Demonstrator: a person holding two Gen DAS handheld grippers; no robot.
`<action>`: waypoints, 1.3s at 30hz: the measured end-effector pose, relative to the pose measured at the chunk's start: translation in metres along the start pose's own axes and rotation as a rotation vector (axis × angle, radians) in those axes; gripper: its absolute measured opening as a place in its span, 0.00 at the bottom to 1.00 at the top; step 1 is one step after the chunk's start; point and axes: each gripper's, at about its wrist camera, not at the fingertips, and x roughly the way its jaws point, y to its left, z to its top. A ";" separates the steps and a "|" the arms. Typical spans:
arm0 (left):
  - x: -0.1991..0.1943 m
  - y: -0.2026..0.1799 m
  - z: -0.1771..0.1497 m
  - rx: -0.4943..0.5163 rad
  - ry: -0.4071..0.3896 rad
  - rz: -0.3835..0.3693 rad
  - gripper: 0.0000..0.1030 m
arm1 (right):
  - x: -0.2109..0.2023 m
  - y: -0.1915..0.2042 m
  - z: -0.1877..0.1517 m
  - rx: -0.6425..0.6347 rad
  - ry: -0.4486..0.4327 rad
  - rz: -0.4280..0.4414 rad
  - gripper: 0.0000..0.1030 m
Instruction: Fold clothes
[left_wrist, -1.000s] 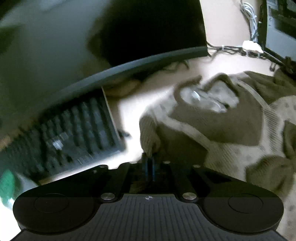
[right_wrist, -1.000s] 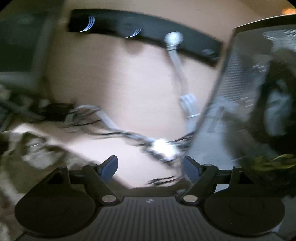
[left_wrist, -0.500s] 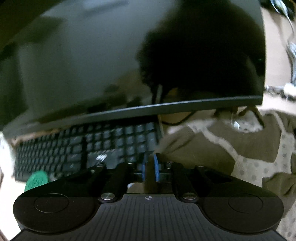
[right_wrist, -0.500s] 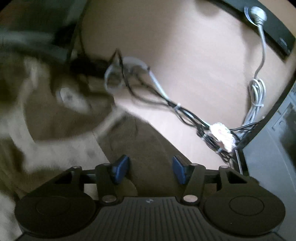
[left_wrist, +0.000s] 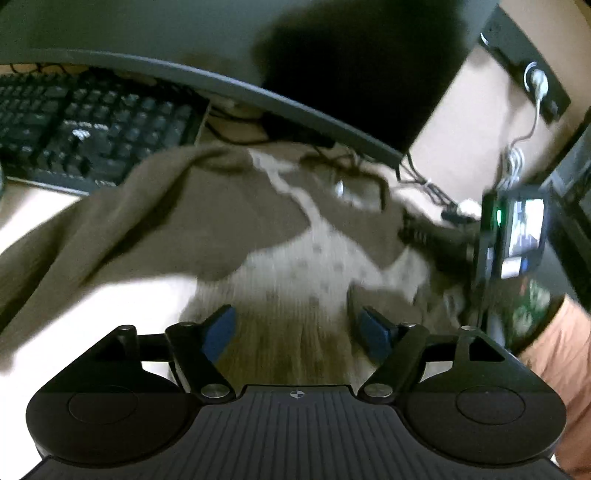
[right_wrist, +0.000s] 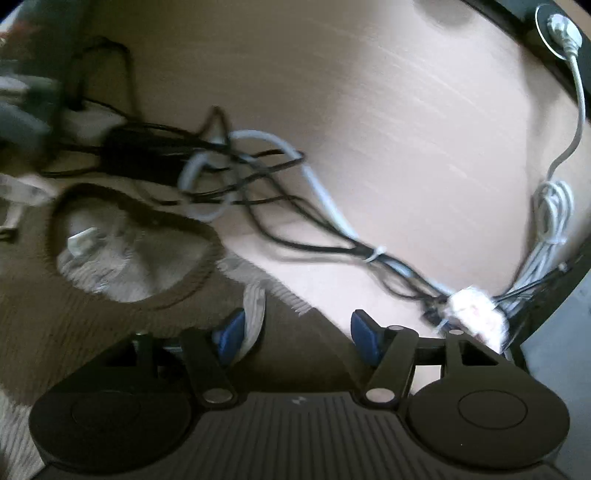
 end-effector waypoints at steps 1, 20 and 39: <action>0.001 0.001 -0.002 -0.006 -0.003 -0.003 0.87 | 0.000 -0.005 0.002 0.027 0.002 0.009 0.59; -0.027 0.029 -0.035 -0.020 0.034 -0.064 0.92 | -0.166 0.022 -0.114 0.211 0.116 0.409 0.82; -0.062 0.099 -0.003 0.534 -0.099 0.596 0.78 | -0.220 0.065 -0.134 0.187 0.158 0.411 0.84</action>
